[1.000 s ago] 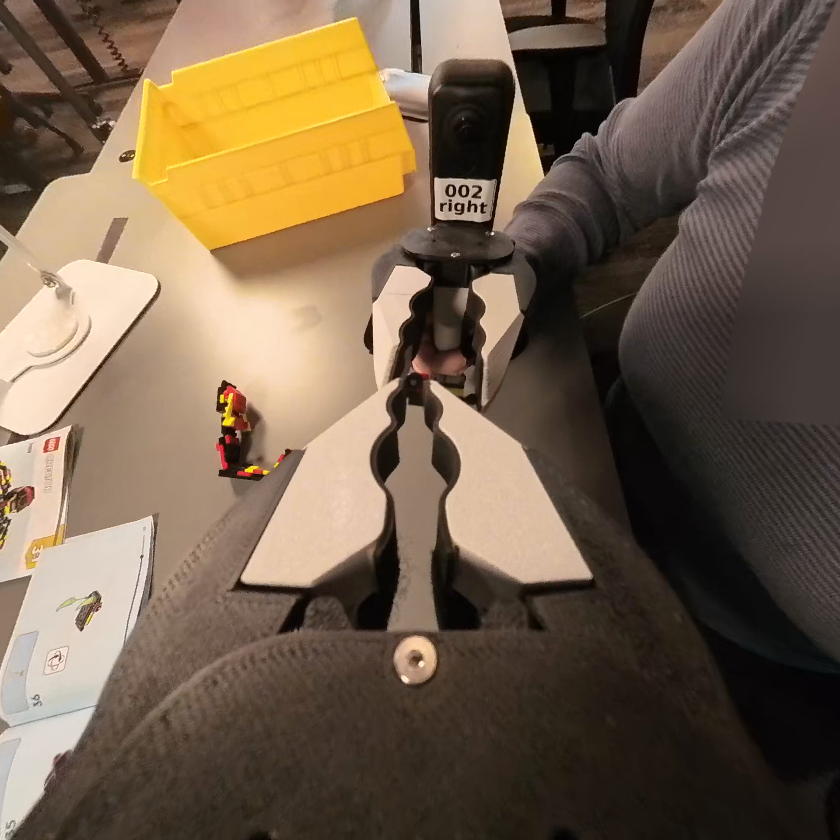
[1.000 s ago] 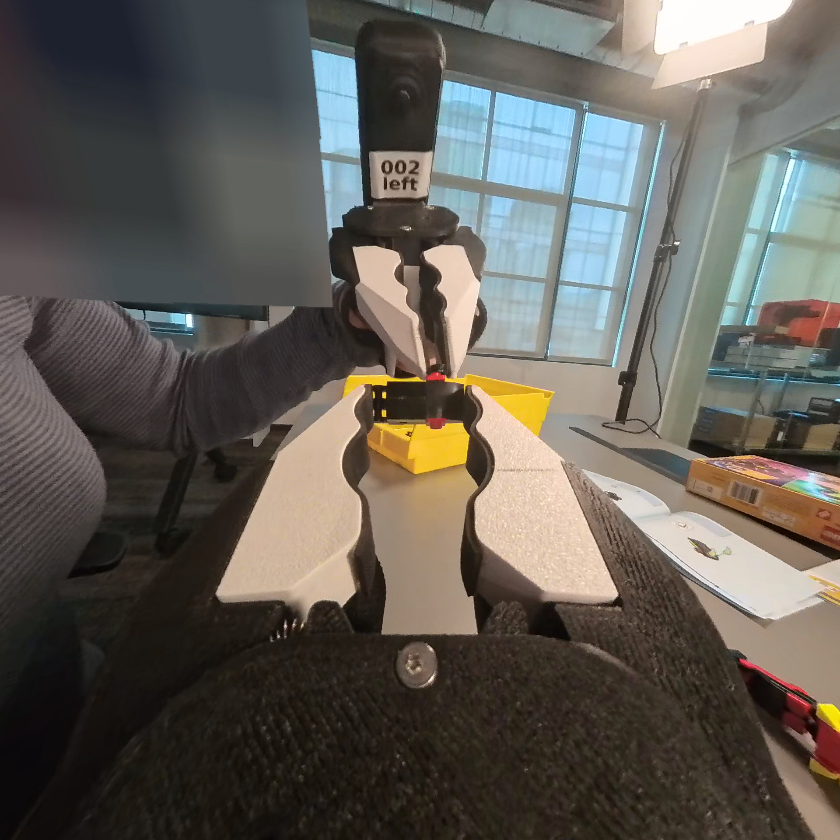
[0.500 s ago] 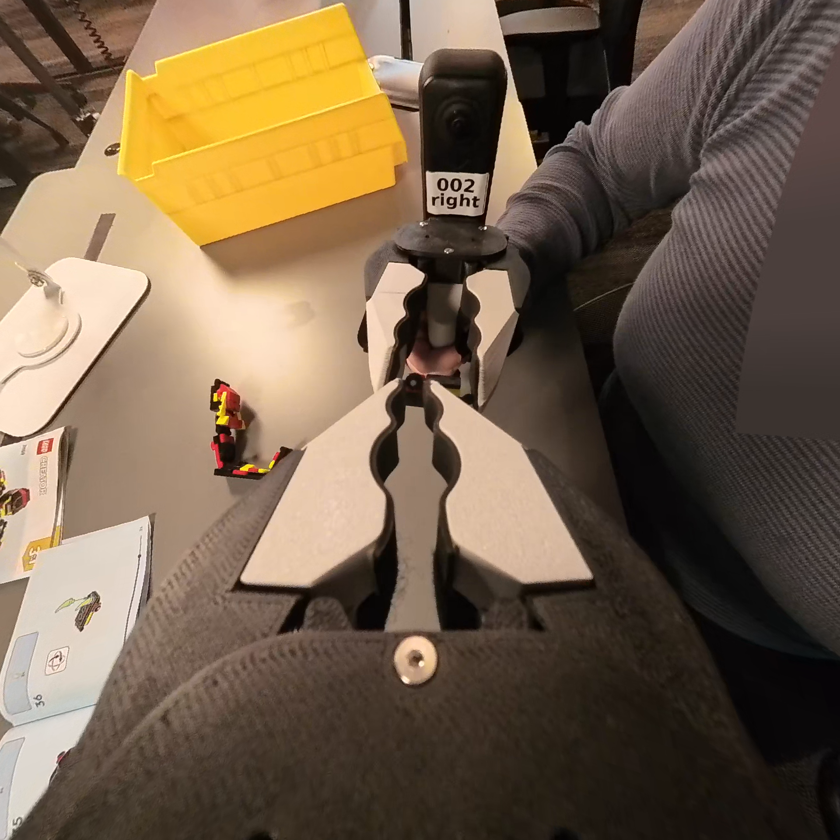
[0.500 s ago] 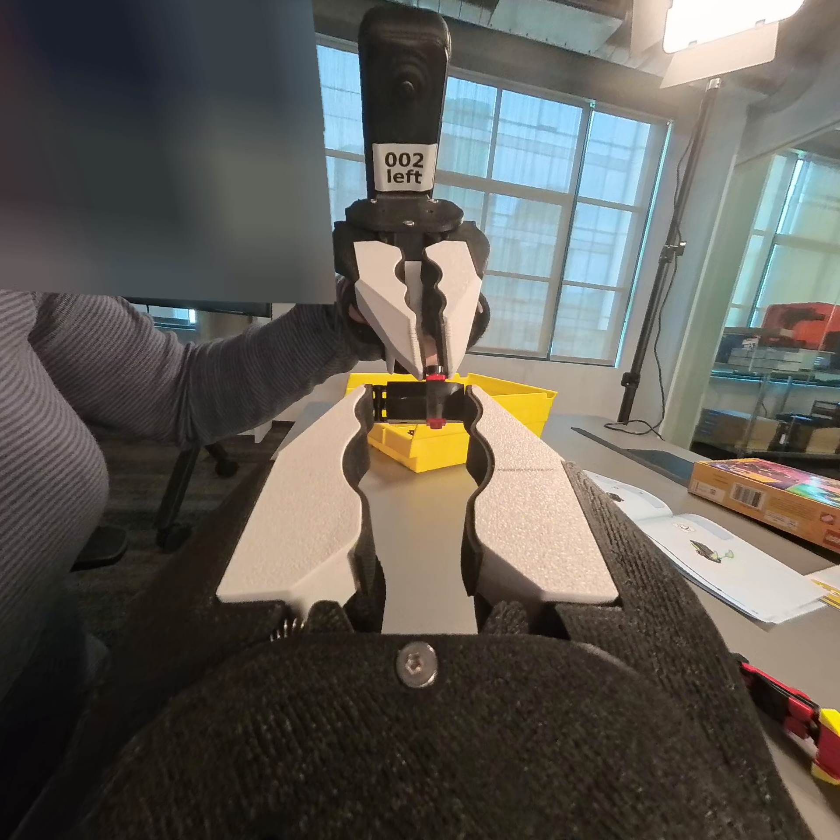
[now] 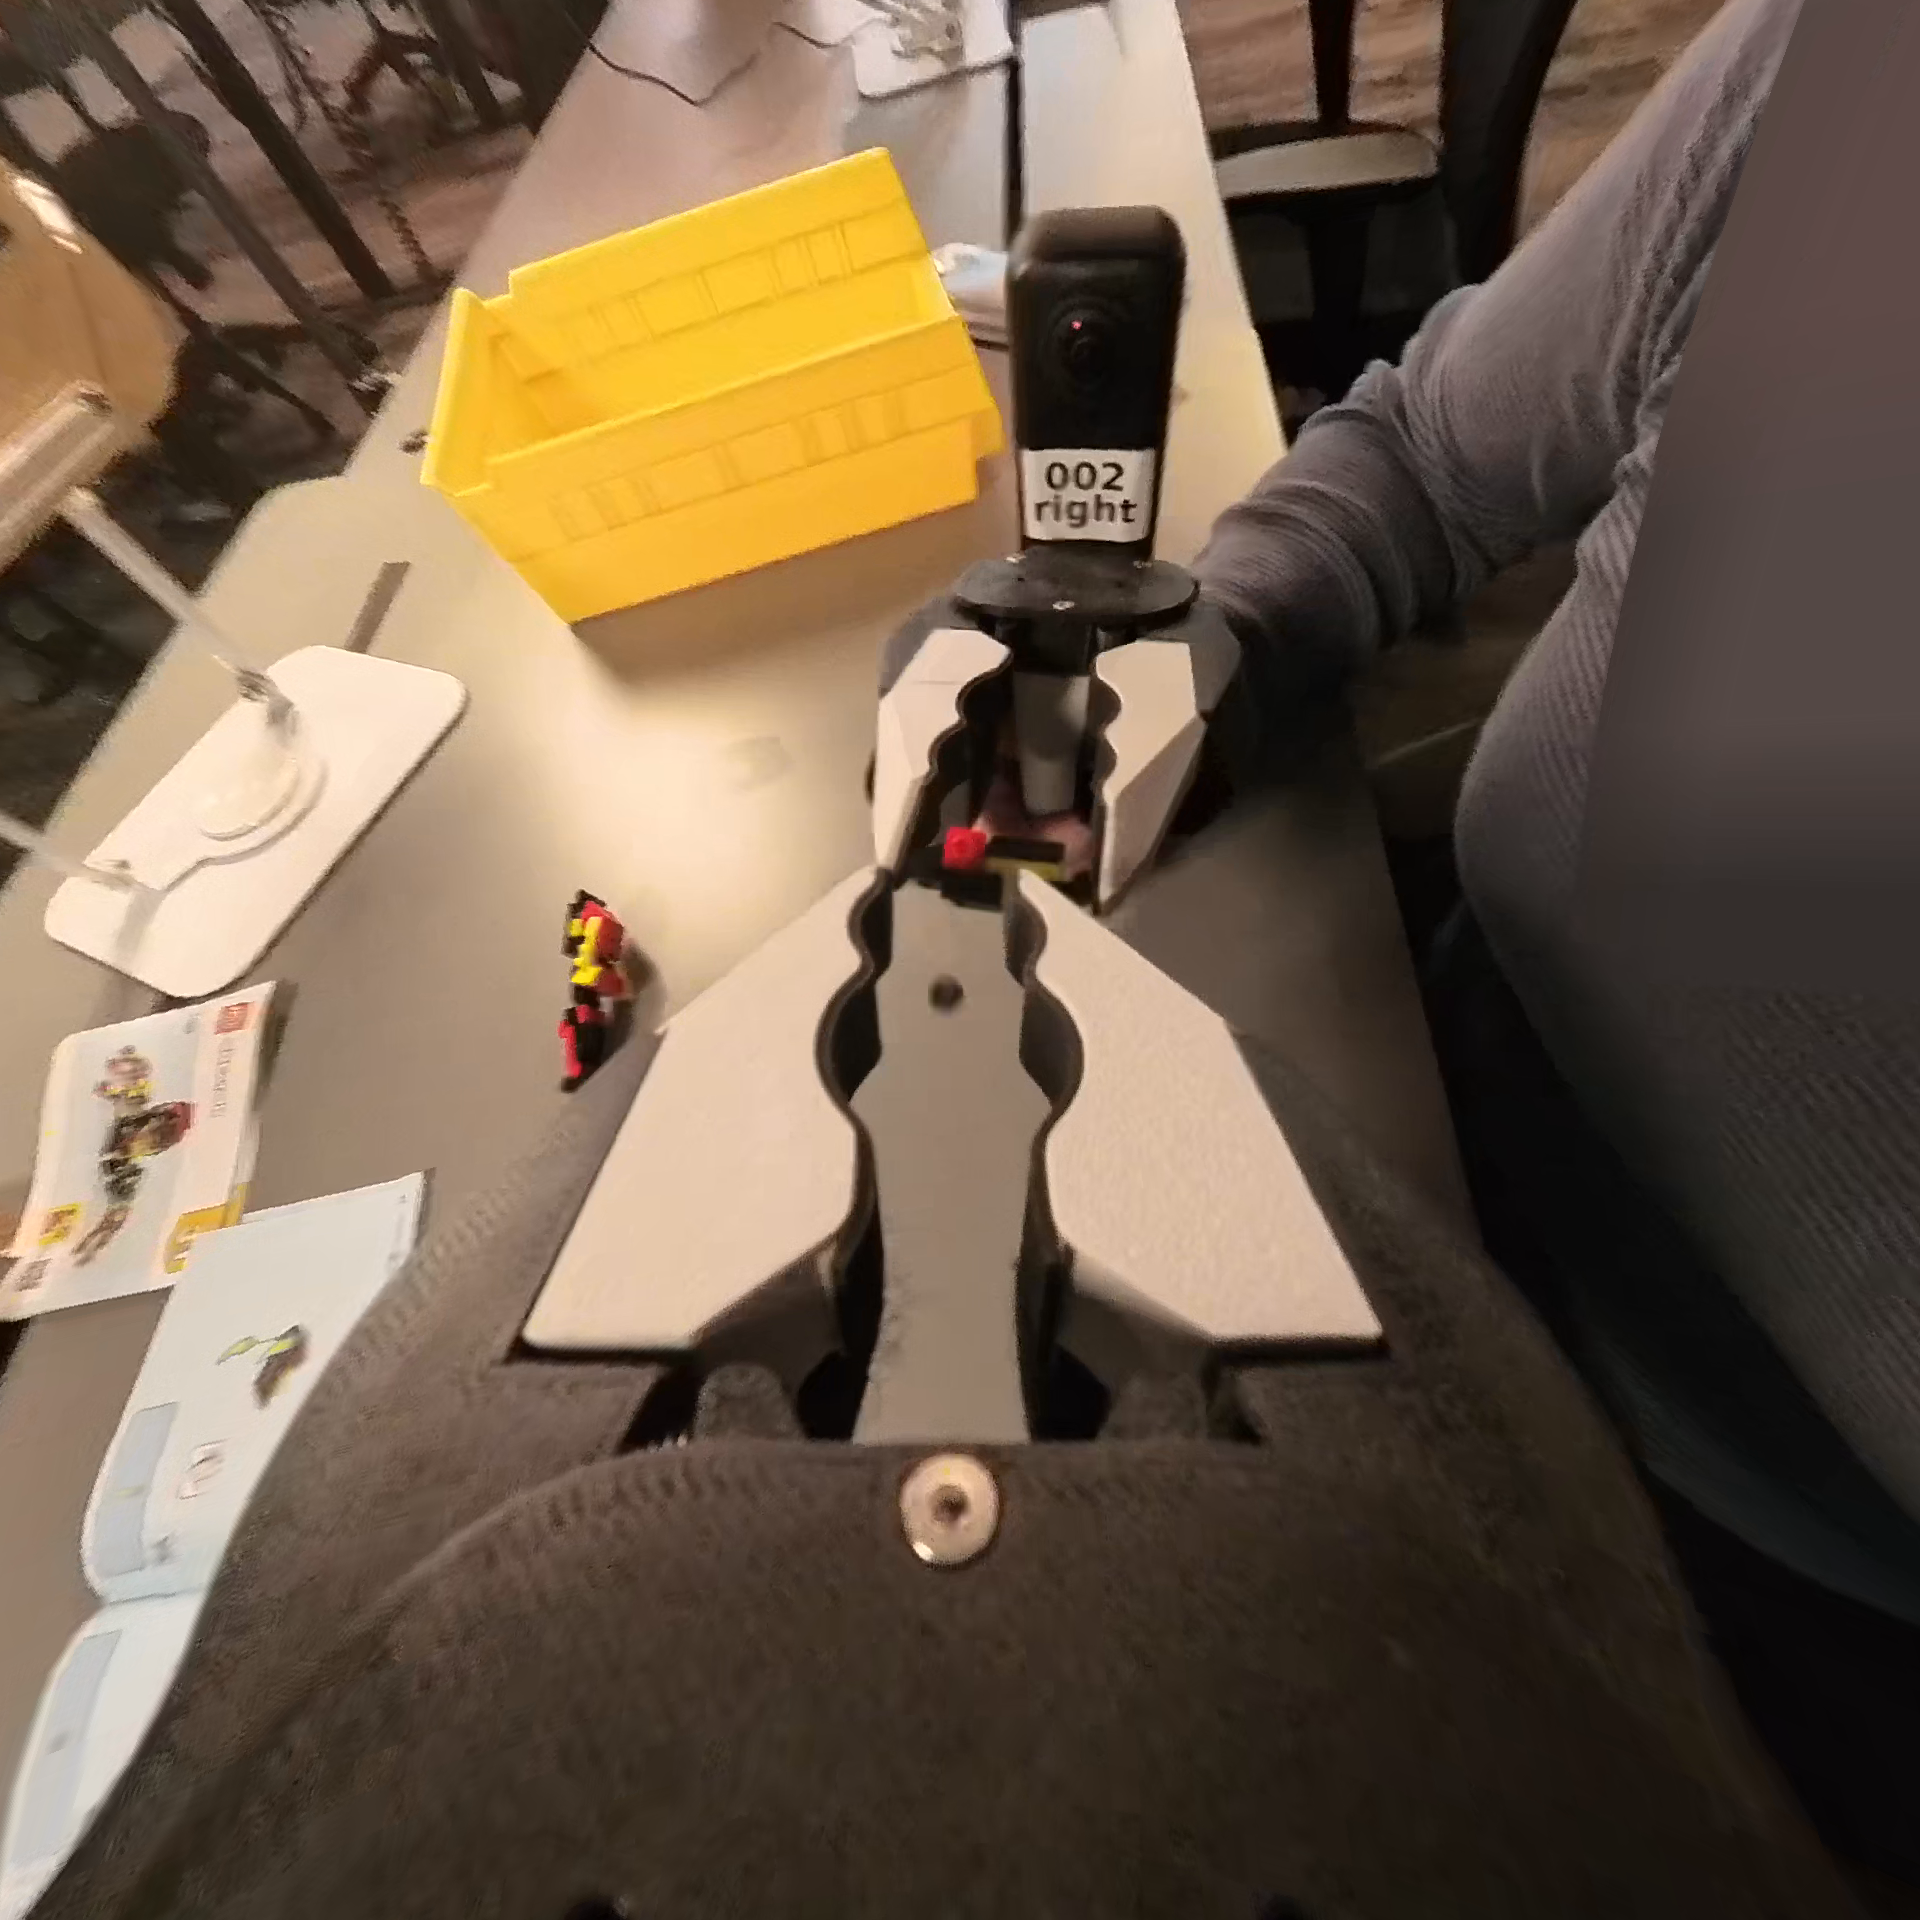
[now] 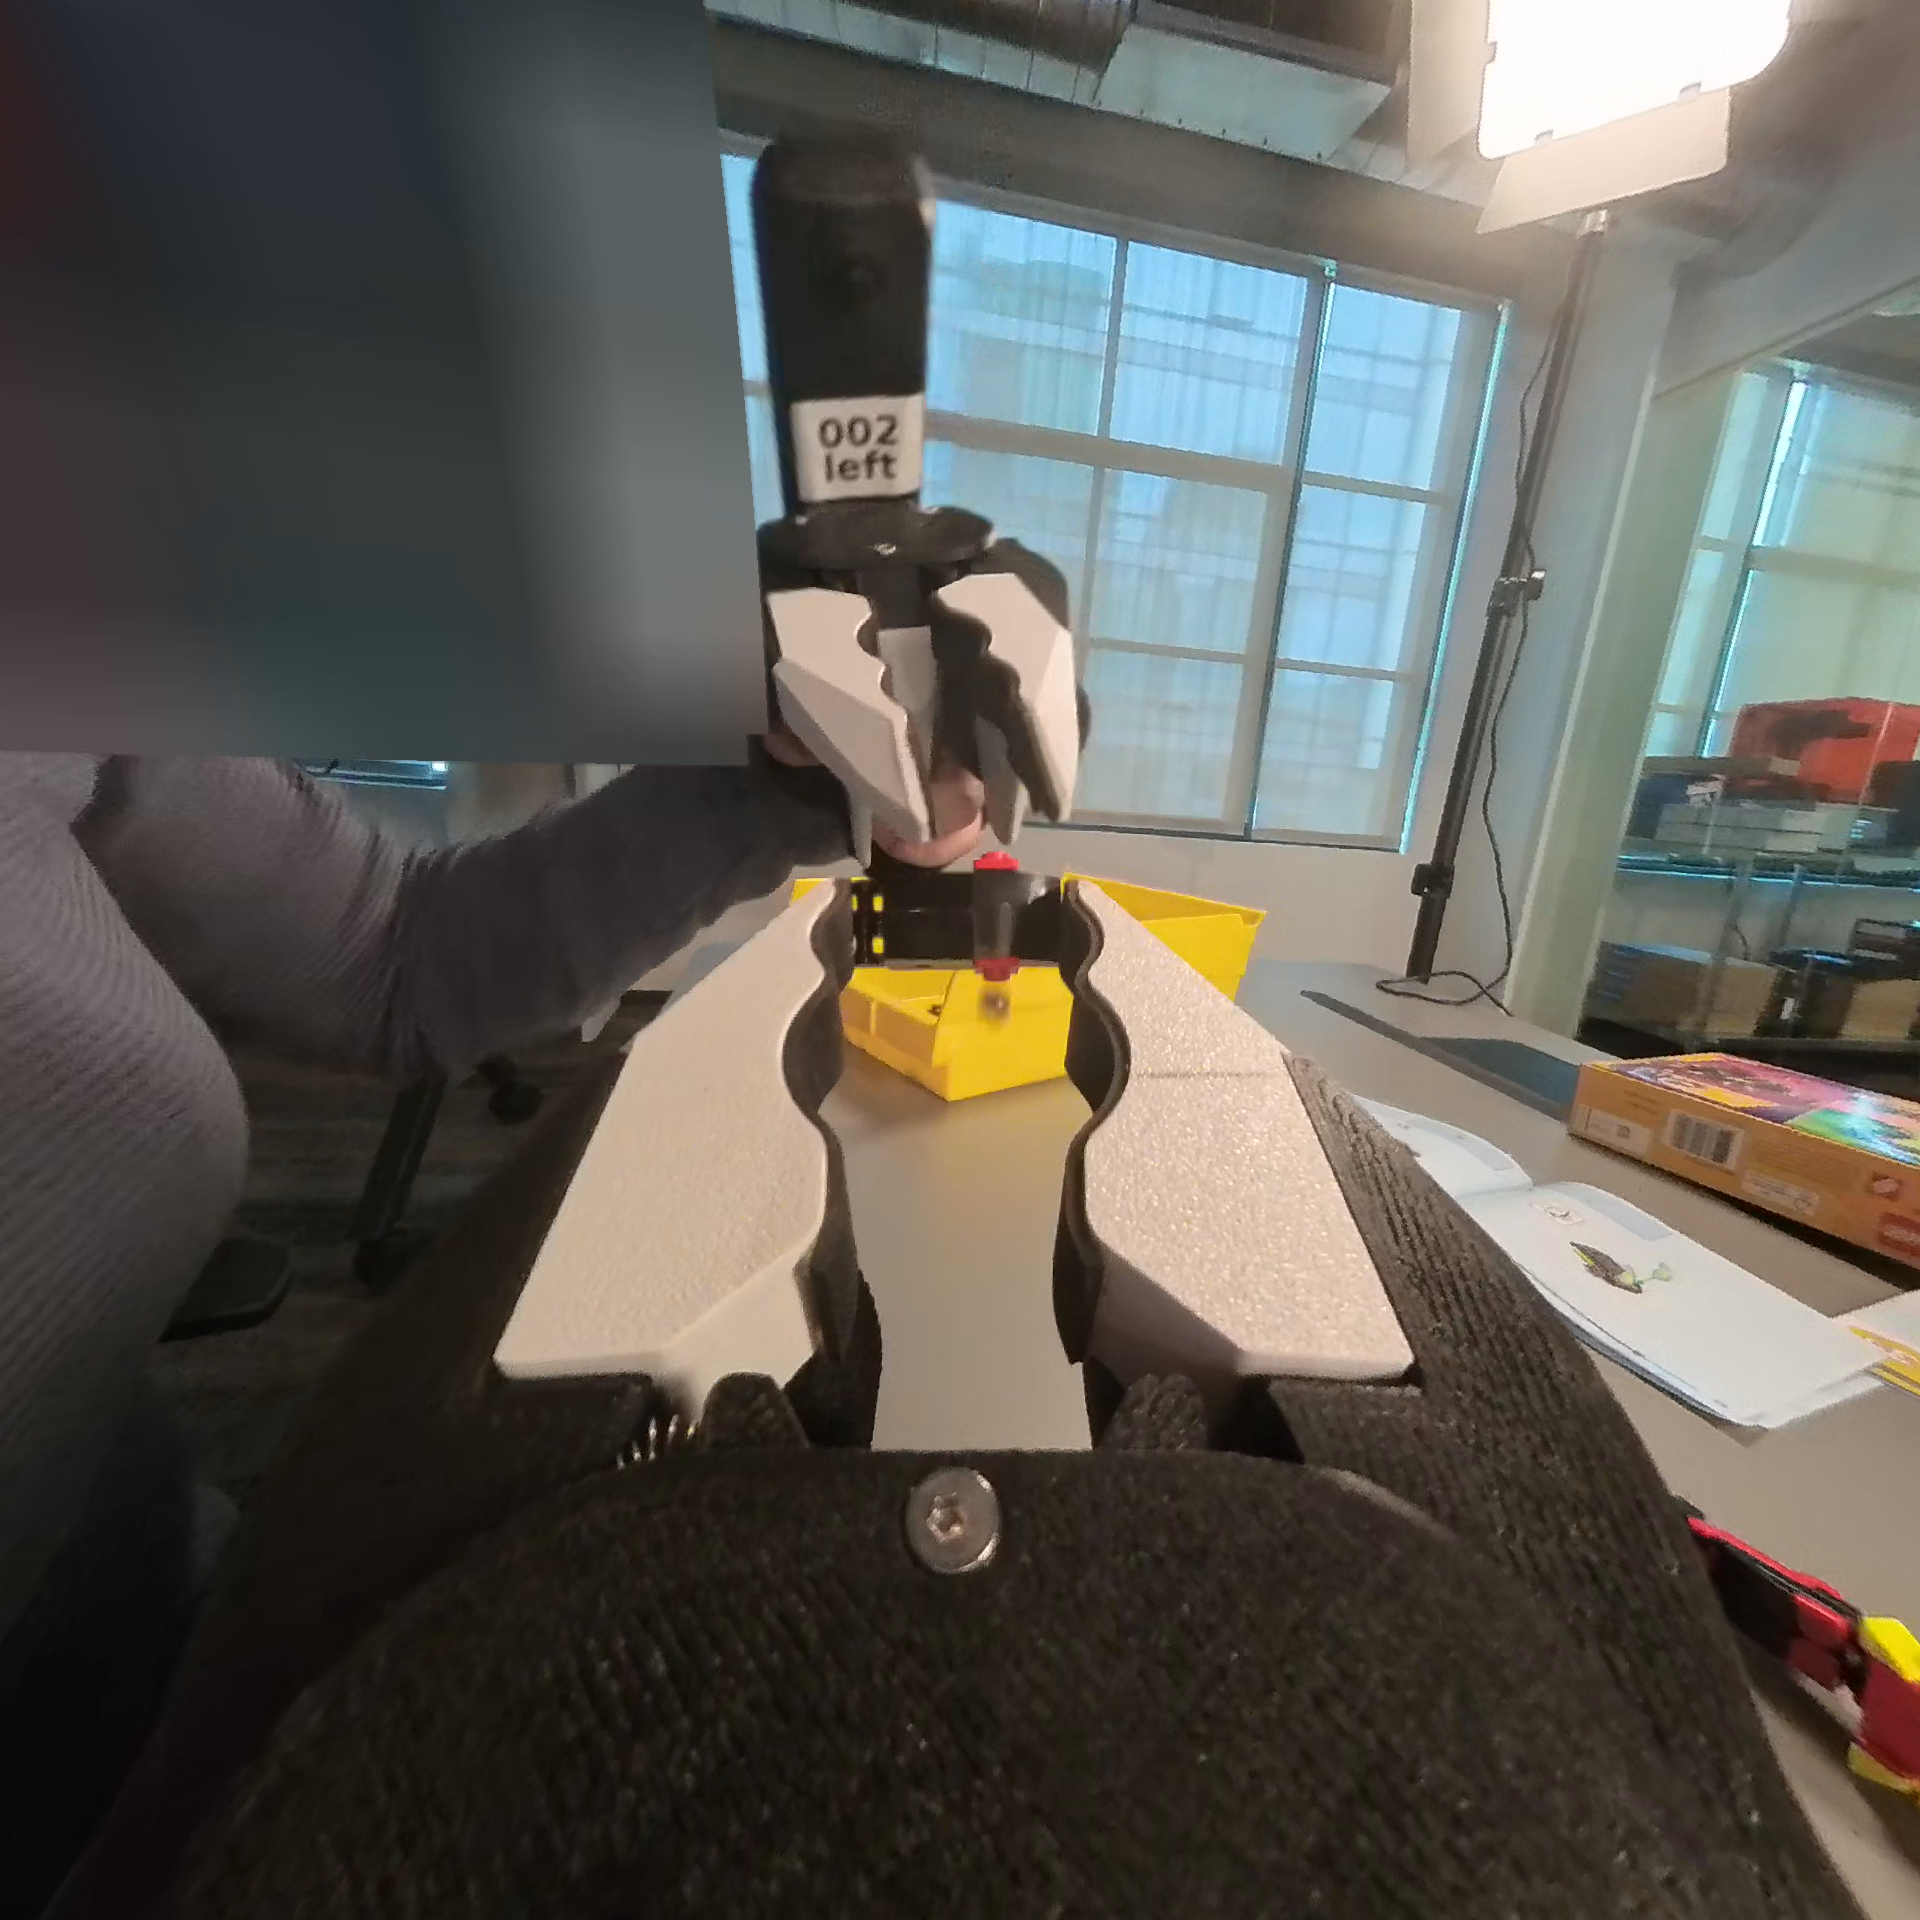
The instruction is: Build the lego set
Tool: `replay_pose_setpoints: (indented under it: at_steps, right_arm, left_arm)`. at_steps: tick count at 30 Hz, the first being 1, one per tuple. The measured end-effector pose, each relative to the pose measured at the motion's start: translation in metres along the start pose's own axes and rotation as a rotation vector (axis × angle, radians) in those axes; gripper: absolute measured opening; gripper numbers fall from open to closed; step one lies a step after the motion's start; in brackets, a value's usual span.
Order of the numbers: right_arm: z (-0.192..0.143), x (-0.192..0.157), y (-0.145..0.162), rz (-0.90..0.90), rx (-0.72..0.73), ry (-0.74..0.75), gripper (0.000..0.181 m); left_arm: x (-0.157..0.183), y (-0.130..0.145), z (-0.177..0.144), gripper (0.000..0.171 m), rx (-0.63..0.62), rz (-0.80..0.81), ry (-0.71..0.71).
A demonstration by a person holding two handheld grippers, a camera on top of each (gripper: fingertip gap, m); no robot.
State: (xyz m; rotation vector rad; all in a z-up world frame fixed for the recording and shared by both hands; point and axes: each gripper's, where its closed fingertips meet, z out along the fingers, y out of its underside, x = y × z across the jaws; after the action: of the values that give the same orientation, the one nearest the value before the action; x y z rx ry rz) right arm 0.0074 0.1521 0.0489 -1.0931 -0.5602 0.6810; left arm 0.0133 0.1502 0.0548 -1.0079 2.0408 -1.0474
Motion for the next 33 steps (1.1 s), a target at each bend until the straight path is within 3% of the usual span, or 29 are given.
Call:
replay_pose_setpoints:
  at_steps: [4,7,10,16,19,22,24,30,33]
  right_arm:
    - [-0.001,0.002,-0.006,0.032,0.026,0.003,0.038]
    - [-0.002,0.005,-0.008,0.033,0.030,0.012,0.038]
    - [-0.005,0.012,-0.003,0.010,0.008,0.032,0.038]
    - [-0.012,0.036,0.017,-0.048,-0.045,0.141,0.038]
    - [-0.016,0.051,0.018,-0.073,-0.021,0.252,0.038]
    - [-0.018,0.063,0.022,-0.271,-0.088,0.386,0.038]
    - [-0.017,0.068,0.029,-0.399,-0.161,0.455,0.038]
    - [-0.009,0.060,0.036,-0.591,-0.232,0.470,0.038]
    - [-0.008,0.058,0.035,-0.624,-0.234,0.471,0.038]
  left_arm:
    - [0.004,-0.002,-0.005,0.038,0.101,0.182,-0.155]
    - [0.000,0.012,-0.003,0.036,0.099,0.342,-0.325]
    - [-0.008,0.037,0.002,0.044,0.063,0.234,-0.372]
    - [-0.029,0.071,0.014,0.047,0.170,-0.073,-0.419]
    - [-0.028,0.063,0.022,0.049,0.325,-0.193,-0.375]
    - [-0.028,0.047,0.021,0.052,0.530,-0.397,-0.246]
    - [-0.036,0.042,0.019,0.053,0.586,-0.495,-0.215]
    - [-0.053,0.042,0.032,0.043,0.435,-0.482,-0.335]
    - [-0.051,0.044,0.042,0.040,0.347,-0.490,-0.284]
